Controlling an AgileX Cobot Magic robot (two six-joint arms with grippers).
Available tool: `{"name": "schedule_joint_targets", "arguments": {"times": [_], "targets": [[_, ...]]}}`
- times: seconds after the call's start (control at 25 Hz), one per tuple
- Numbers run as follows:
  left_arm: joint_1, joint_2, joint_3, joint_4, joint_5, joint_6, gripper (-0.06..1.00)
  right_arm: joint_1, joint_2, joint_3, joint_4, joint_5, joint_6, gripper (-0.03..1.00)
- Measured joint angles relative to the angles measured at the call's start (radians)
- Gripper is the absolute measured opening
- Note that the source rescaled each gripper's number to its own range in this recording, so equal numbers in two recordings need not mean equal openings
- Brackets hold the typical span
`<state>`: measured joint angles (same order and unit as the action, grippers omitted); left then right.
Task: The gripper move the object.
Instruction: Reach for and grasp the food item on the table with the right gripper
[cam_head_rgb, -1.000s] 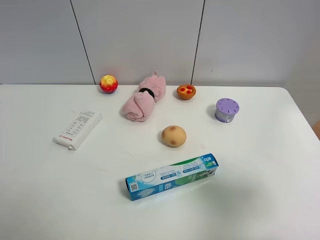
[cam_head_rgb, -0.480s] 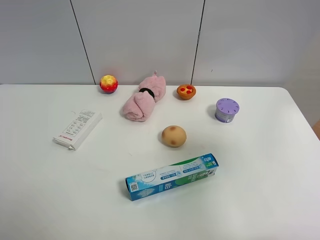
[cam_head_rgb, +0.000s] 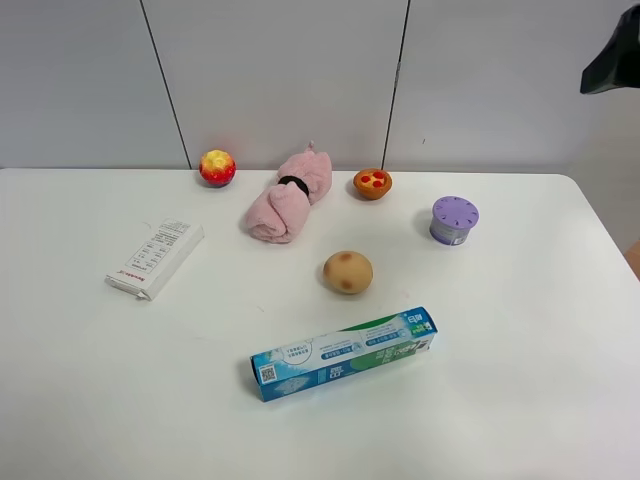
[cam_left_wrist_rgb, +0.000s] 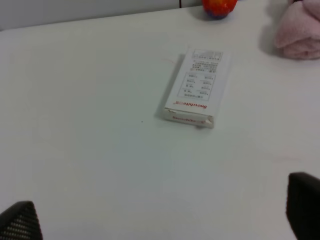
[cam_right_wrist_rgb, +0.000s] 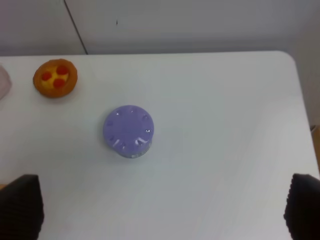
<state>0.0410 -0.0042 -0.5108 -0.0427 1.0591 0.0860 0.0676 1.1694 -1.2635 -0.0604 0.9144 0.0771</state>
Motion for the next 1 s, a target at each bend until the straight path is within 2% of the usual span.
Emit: {"name": "schedule_joint_targets", "arguments": {"times": [0.24,0.44,1.0], "targets": [[0.000,0.000,0.000,0.000,0.000,0.000,1.00,0.000,0.136,-0.067,0.069,0.009,-0.031,0.92],[0.000,0.000,0.000,0.000,0.000,0.000,1.00,0.001,0.242,-0.169,0.142,0.009,-0.059,0.89],[0.000,0.000,0.000,0.000,0.000,0.000,1.00,0.127,0.613,-0.515,0.156,0.117,-0.090,0.86]]}}
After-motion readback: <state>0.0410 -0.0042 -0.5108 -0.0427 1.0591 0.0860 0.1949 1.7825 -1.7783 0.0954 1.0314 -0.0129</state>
